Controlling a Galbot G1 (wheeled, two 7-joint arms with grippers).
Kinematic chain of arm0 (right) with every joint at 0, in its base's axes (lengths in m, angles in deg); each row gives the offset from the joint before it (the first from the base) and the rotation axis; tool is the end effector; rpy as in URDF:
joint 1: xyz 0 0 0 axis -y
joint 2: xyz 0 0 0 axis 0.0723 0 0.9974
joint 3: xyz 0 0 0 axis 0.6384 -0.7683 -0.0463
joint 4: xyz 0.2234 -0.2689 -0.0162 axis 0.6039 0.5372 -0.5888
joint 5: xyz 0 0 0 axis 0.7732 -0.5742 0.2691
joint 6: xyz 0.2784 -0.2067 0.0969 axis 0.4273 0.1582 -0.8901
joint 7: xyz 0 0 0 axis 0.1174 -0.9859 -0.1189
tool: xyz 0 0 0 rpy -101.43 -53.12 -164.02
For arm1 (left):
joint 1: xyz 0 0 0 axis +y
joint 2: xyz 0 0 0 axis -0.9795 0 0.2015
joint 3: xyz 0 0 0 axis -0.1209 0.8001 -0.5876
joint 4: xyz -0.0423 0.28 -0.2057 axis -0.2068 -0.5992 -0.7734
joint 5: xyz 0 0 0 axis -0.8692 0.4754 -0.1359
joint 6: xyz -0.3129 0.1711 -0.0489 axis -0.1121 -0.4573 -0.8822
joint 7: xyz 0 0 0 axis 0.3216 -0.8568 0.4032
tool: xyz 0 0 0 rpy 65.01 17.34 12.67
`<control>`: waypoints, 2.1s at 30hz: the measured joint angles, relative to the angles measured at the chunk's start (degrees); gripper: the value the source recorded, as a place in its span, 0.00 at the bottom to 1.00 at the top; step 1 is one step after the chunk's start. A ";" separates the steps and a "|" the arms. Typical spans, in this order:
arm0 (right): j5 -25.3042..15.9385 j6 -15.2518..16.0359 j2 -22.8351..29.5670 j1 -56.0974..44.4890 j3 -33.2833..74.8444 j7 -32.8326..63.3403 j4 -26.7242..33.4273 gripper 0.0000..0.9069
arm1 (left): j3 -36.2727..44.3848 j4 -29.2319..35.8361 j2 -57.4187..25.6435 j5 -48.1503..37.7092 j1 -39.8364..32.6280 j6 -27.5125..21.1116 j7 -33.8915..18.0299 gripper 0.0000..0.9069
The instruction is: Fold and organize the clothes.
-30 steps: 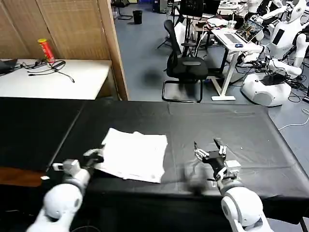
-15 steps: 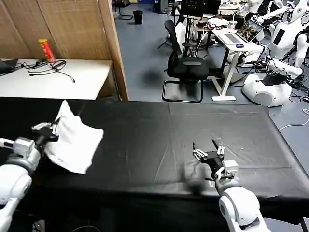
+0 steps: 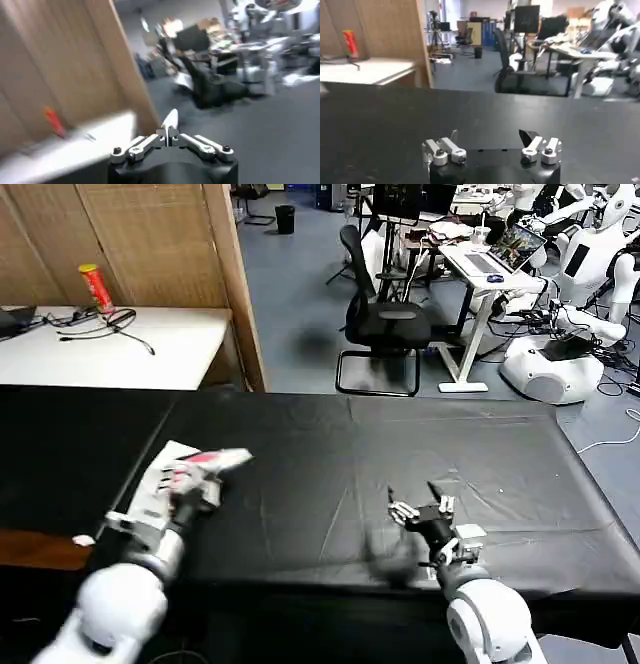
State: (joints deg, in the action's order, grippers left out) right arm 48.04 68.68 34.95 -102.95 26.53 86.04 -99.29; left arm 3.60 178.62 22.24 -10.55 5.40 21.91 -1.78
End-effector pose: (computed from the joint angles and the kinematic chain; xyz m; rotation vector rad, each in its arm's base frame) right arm 0.2422 -0.0090 -0.2444 0.2353 -2.8168 -0.0476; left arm 0.2432 0.0506 -0.2302 -0.3568 -2.8456 -0.2237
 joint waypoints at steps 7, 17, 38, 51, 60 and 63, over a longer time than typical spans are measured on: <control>10.70 4.60 -0.27 1.96 -3.01 0.00 1.67 0.97 | 6.31 1.68 4.63 -1.20 0.95 1.48 5.97 0.97; 19.10 6.65 1.88 7.93 -12.02 0.54 7.22 0.97 | 4.37 2.29 4.41 1.07 1.47 4.82 5.72 0.97; 18.78 6.39 5.64 13.68 -17.89 0.86 16.46 0.00 | 0.54 1.84 4.15 1.86 2.75 5.61 5.19 0.97; 20.18 9.78 -2.80 11.52 -9.61 -0.12 10.56 0.08 | -1.99 1.04 4.63 2.08 5.52 6.84 5.17 0.97; 13.48 12.19 -9.68 9.73 -5.04 -2.12 7.78 0.97 | -3.77 0.57 4.69 1.49 7.09 7.48 2.90 0.97; 11.69 12.19 -10.92 8.43 -4.52 -2.71 6.07 0.97 | -4.38 0.56 4.69 0.47 7.38 8.05 1.40 0.97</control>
State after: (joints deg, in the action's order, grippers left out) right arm 59.73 80.87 24.02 -94.52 22.01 83.33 -93.22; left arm -0.78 179.18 26.93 -10.08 12.78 29.96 -0.38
